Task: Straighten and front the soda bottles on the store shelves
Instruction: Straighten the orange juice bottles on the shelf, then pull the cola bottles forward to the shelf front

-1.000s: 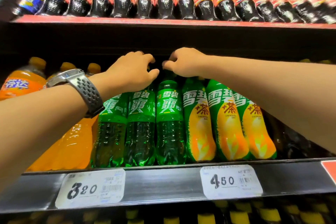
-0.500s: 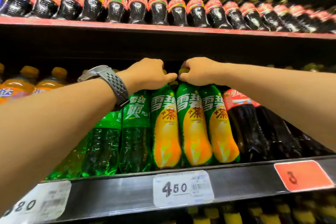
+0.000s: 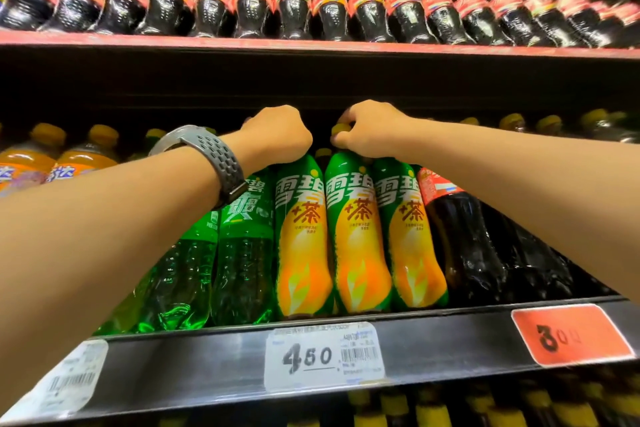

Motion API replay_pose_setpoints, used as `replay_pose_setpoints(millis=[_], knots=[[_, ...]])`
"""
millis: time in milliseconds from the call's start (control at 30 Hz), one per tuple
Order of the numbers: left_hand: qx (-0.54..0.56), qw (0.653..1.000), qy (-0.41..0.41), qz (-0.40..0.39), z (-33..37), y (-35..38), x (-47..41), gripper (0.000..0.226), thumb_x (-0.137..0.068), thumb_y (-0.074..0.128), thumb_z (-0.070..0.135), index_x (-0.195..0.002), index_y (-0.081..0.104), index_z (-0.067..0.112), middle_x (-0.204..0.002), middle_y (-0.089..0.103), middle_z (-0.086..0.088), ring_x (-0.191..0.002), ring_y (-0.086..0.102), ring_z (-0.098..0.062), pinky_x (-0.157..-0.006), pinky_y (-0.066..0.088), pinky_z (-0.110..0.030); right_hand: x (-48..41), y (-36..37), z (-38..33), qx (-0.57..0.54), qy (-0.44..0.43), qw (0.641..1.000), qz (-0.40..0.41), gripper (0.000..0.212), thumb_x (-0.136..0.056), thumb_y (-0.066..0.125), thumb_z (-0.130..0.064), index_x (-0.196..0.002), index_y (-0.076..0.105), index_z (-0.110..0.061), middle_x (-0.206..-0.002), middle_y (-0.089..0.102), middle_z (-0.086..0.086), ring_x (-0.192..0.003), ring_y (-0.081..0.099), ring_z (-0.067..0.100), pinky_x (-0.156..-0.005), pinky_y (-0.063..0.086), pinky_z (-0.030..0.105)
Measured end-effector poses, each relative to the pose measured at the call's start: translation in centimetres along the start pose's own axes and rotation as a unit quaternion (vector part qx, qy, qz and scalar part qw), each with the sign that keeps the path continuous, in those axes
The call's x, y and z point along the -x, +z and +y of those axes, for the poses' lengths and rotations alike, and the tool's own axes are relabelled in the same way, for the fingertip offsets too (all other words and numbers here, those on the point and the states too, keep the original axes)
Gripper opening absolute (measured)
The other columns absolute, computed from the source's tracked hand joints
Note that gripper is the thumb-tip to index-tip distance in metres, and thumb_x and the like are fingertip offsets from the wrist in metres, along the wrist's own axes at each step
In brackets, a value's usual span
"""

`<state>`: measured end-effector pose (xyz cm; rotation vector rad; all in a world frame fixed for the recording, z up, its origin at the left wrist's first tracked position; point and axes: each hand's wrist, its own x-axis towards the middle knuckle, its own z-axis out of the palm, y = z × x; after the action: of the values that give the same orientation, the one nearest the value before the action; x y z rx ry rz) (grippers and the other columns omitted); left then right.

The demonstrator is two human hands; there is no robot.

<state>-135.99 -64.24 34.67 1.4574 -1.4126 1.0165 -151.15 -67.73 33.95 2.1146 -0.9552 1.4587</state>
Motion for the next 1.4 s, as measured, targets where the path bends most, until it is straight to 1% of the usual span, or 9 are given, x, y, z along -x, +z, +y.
replay_pose_setpoints(millis=[133,267,367,533,767,933,1167,1267,1400], knots=[[-0.015,1.0,-0.006,-0.001,0.2,-0.1,0.2,0.037,-0.085,0.054,0.032,-0.116,0.061,0.013,-0.113,0.063,-0.013,-0.1,0.058,-0.032,-0.086,0.049,-0.038,0.2,-0.4,0.1,0.026,-0.018,0.999,0.009,0.052,-0.087,0.06,-0.046,-0.13,0.055,-0.017,-0.122,0.059,0.006,-0.108,0.057,0.024,-0.081,0.047,0.029],[-0.113,0.987,0.077,0.079,1.4,0.4,0.4,0.046,-0.087,0.05,0.04,-0.124,0.057,0.014,-0.123,0.058,-0.016,-0.115,0.05,-0.037,-0.094,0.041,-0.043,0.6,-1.9,1.9,0.039,-0.058,0.994,0.084,0.031,-0.088,0.057,-0.039,-0.111,0.066,-0.02,-0.111,0.066,0.003,-0.105,0.059,0.023,-0.082,0.045,0.027],[-0.042,0.987,0.136,0.075,3.6,0.9,0.2,0.05,-0.089,0.047,0.047,-0.128,0.055,0.016,-0.127,0.058,-0.012,-0.119,0.05,-0.033,-0.099,0.042,-0.043,1.1,-3.6,4.2,0.069,-0.061,0.989,0.116,0.021,-0.085,0.055,-0.032,-0.101,0.066,-0.024,-0.105,0.067,0.003,-0.1,0.06,0.024,-0.081,0.048,0.03],[-0.014,0.991,0.135,0.018,7.5,2.3,-0.6,0.047,-0.081,0.047,0.061,-0.1,0.065,0.022,-0.108,0.067,-0.009,-0.102,0.06,-0.031,-0.089,0.05,-0.04,1.9,-5.7,8.4,0.195,-0.04,0.975,0.103,0.037,-0.085,0.055,-0.037,-0.117,0.059,-0.018,-0.118,0.063,0.009,-0.11,0.056,0.032,-0.091,0.046,0.039],[-0.045,0.996,0.074,0.029,10.6,3.7,-1.2,0.05,-0.074,0.057,0.068,-0.083,0.057,0.019,-0.087,0.058,-0.003,-0.082,0.055,-0.026,-0.07,0.04,-0.033,2.4,-5.6,11.3,0.15,-0.023,0.986,0.063,0.046,-0.083,0.049,-0.058,-0.113,0.06,-0.025,-0.114,0.064,0.005,-0.107,0.057,0.032,-0.091,0.047,0.042],[-0.065,0.996,0.063,0.024,11.7,4.2,-0.5,0.04,-0.08,0.058,0.056,-0.07,0.044,0.019,-0.075,0.052,0.0,-0.074,0.047,-0.022,-0.083,0.04,-0.041,2.0,-4.3,11.2,0.165,-0.024,0.984,0.071,0.046,-0.088,0.043,-0.058,-0.116,0.055,-0.023,-0.107,0.064,0.001,-0.104,0.056,0.027,-0.092,0.032,0.043],[-0.026,0.998,0.059,0.001,11.4,4.4,-0.6,0.024,-0.081,0.059,0.04,-0.074,0.045,0.021,-0.065,0.042,0.004,-0.094,0.059,-0.029,-0.105,0.03,-0.048,2.0,-4.4,11.3,0.144,-0.014,0.987,0.077,0.044,-0.088,0.046,-0.056,-0.116,0.057,-0.025,-0.111,0.064,0.0,-0.107,0.055,0.026,-0.094,0.033,0.042],[-0.038,0.996,0.076,0.012,11.0,4.6,-0.6,0.027,-0.082,0.057,0.046,-0.084,0.051,0.02,-0.079,0.056,0.0,-0.093,0.057,-0.027,-0.102,0.033,-0.048,2.3,-4.7,11.5,0.114,-0.026,0.99,0.081,0.044,-0.089,0.047,-0.054,-0.119,0.058,-0.024,-0.114,0.064,0.0,-0.109,0.055,0.025,-0.095,0.04,0.04],[-0.056,0.99,0.113,0.068,10.6,5.0,-0.6,0.05,-0.087,0.05,0.052,-0.12,0.057,0.014,-0.122,0.059,-0.012,-0.118,0.049,-0.034,-0.099,0.037,-0.047,2.7,-6.6,13.8,0.082,-0.009,0.987,0.139,0.034,-0.094,0.047,-0.035,-0.121,0.058,-0.019,-0.12,0.063,0.006,-0.11,0.056,0.026,-0.086,0.042,0.031]])
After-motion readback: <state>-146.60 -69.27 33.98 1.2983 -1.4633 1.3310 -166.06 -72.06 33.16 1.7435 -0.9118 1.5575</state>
